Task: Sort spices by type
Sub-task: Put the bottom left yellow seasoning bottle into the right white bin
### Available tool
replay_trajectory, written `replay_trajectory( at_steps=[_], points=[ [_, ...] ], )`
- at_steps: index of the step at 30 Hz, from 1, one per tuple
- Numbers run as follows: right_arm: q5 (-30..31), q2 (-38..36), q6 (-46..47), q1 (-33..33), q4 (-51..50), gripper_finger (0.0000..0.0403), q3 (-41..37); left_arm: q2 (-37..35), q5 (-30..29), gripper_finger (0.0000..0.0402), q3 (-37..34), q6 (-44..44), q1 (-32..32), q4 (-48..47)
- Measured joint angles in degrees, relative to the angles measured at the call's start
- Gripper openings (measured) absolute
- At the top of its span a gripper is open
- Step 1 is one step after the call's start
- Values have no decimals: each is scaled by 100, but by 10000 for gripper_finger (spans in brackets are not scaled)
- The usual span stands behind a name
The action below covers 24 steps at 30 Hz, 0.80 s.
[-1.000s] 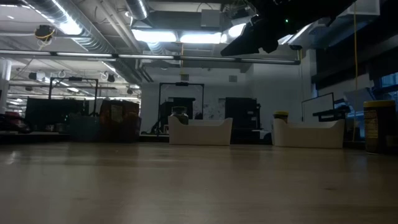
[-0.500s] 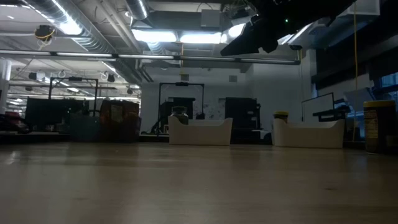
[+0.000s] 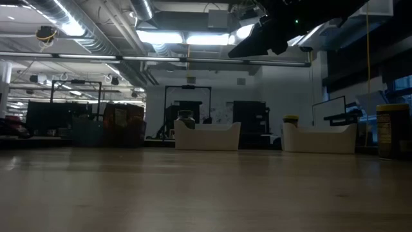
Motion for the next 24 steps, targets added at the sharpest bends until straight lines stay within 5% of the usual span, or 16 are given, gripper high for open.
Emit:
replay_trajectory(
  at_steps=[24],
  points=[
    [-44, 0, 2, 0, -3, 17, 0, 0, -156, 305, -1267, -254, -96, 1428]
  ],
)
